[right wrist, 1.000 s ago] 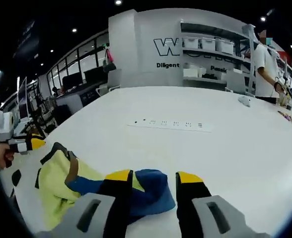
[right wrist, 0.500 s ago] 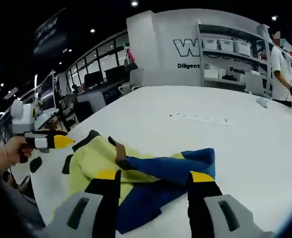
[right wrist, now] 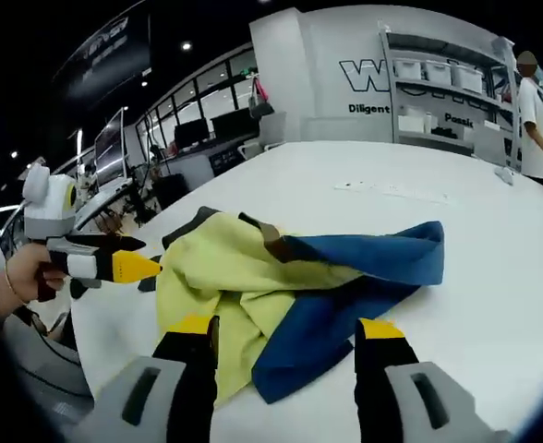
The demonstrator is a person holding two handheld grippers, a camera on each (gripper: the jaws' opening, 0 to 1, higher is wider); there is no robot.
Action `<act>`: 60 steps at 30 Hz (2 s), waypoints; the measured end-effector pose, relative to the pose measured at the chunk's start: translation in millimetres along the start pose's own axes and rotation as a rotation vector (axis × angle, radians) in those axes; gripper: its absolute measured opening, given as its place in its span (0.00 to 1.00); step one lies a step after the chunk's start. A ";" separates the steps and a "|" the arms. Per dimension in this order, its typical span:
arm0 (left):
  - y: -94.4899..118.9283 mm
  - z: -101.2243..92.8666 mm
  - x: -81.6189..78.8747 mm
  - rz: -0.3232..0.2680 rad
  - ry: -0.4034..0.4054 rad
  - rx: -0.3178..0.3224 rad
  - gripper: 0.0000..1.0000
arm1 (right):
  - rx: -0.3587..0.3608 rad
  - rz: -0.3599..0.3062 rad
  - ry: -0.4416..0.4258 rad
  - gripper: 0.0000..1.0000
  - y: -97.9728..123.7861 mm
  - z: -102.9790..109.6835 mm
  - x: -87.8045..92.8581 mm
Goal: Fold the garment on the visible template until the final outline fits inside the template.
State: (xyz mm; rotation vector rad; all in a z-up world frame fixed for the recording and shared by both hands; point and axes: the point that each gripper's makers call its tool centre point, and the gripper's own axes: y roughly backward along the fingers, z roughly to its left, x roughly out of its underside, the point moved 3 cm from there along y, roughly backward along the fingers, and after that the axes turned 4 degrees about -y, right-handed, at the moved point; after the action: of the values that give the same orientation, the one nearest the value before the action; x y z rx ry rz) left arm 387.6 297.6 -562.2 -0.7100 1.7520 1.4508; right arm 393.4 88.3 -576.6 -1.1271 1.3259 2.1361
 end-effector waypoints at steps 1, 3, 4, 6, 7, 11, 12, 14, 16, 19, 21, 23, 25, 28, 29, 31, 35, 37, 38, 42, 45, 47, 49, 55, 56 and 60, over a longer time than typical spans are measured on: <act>-0.4 -1.8 2.1 0.005 -0.005 0.000 0.81 | 0.001 0.009 -0.006 0.57 -1.2 0.1 2.3; -1.1 -5.4 8.7 0.026 -0.005 0.002 0.79 | 0.001 0.012 -0.009 0.56 -2.9 1.0 4.6; -1.2 -8.4 12.3 0.038 -0.007 0.010 0.78 | 0.004 0.020 -0.010 0.56 -4.0 1.3 7.3; -0.4 -12.6 16.8 0.048 -0.008 0.021 0.76 | 0.013 0.025 -0.006 0.53 -5.9 0.6 12.2; -0.3 -13.1 17.5 0.050 -0.006 0.022 0.75 | 0.014 0.027 -0.007 0.52 -6.3 0.4 13.2; -1.2 -20.9 28.3 0.085 0.026 0.053 0.65 | 0.035 0.040 -0.015 0.41 -9.3 -2.0 21.8; -2.3 -23.2 32.6 0.103 0.032 0.064 0.64 | 0.043 0.042 -0.012 0.38 -10.5 -3.1 23.4; -3.1 -23.2 35.2 0.110 0.049 0.060 0.58 | 0.051 0.058 -0.016 0.34 -14.0 -5.2 28.0; -3.1 -23.4 36.4 0.119 0.073 0.056 0.55 | 0.058 0.069 -0.013 0.32 -15.2 -5.8 31.3; -4.5 -24.5 38.5 0.131 0.081 0.053 0.55 | 0.070 0.068 -0.009 0.28 -15.3 -7.4 32.7; -5.5 -26.4 42.1 0.150 0.090 0.059 0.51 | 0.084 0.064 0.001 0.25 -15.5 -9.1 32.2; -6.1 -28.0 44.3 0.158 0.097 0.063 0.48 | 0.086 0.062 0.003 0.19 -15.7 -9.4 31.8; -8.7 -31.5 48.3 0.166 0.094 0.071 0.44 | 0.080 0.056 0.007 0.11 -16.4 -9.1 30.7; -10.9 -29.5 55.7 0.193 0.013 0.043 0.35 | 0.067 0.056 0.017 0.01 -17.3 -6.7 30.2; -12.5 -31.3 56.7 0.187 0.023 0.049 0.32 | 0.070 0.059 0.028 0.00 -17.7 -6.3 30.4; -12.5 -29.2 57.9 0.190 0.017 0.036 0.26 | 0.066 0.061 0.033 0.00 -17.9 -6.0 30.4; -14.1 -25.3 62.1 0.210 0.001 0.028 0.03 | 0.077 0.052 0.038 0.00 -14.6 -8.4 28.1; -13.1 -24.0 62.2 0.212 0.023 0.032 0.02 | 0.091 0.048 0.042 0.00 -11.8 -12.1 26.6; -12.5 -23.9 61.9 0.209 0.021 0.036 0.02 | 0.101 0.046 0.043 0.00 -10.5 -14.8 26.0; -8.0 -20.7 58.4 0.193 0.030 0.049 0.02 | 0.132 0.045 0.030 0.00 -5.8 -26.6 25.3; -3.1 -14.3 55.4 0.192 0.029 0.051 0.02 | 0.172 0.046 0.028 0.00 -0.8 -40.0 24.6; 1.0 -8.0 53.6 0.194 0.021 0.046 0.02 | 0.191 0.046 0.021 0.00 2.8 -45.8 24.0; 5.7 2.8 56.2 0.234 0.015 0.000 0.02 | 0.225 0.049 0.016 0.00 9.1 -55.5 23.5; 10.7 15.2 49.8 0.216 0.016 0.003 0.02 | 0.261 0.046 -0.007 0.00 18.1 -69.9 23.4; 10.7 15.8 49.7 0.216 0.015 0.002 0.02 | 0.263 0.047 -0.008 0.00 18.6 -70.6 23.5; 11.7 21.0 49.6 0.226 -0.022 -0.006 0.02 | 0.278 0.055 -0.017 0.00 22.2 -77.6 25.7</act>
State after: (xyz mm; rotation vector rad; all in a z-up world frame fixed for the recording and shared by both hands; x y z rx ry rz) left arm 354.0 322.5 -598.0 -0.5096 1.8586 1.6076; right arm 396.4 7.6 -602.3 -0.9676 1.6028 1.9170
